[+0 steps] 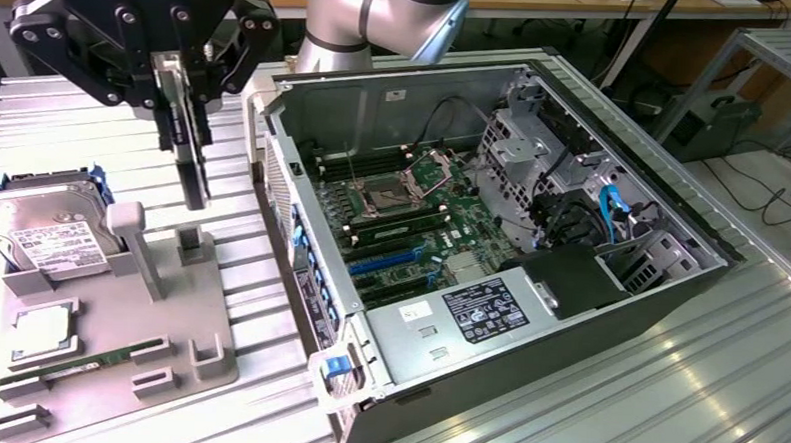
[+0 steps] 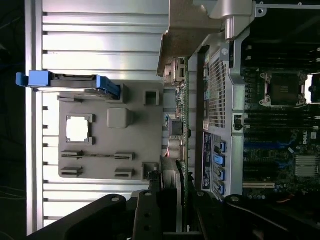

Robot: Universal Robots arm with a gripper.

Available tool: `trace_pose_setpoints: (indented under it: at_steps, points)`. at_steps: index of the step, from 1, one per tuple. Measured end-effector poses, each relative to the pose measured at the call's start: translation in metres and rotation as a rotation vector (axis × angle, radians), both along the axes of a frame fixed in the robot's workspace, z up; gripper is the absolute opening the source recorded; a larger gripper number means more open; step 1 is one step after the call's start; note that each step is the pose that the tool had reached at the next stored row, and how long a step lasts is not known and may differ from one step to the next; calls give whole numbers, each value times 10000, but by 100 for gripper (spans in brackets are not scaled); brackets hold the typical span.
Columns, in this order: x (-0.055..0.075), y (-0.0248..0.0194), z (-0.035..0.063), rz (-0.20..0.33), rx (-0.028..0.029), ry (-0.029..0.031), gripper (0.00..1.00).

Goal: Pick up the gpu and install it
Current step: 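Pick up the gpu and move the gpu toward the slot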

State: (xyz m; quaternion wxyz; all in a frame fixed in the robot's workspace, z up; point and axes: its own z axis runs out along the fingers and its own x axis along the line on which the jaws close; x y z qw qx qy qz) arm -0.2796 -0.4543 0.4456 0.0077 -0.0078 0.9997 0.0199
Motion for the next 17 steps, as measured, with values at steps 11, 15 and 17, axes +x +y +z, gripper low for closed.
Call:
trace_pose_setpoints:
  at_steps: [11,15,17]
  points:
    - [100,0,-1,3,1,-1,28]
    - [139,0,-1,6,0,0,28]
    - [166,0,-1,6,0,0,28]
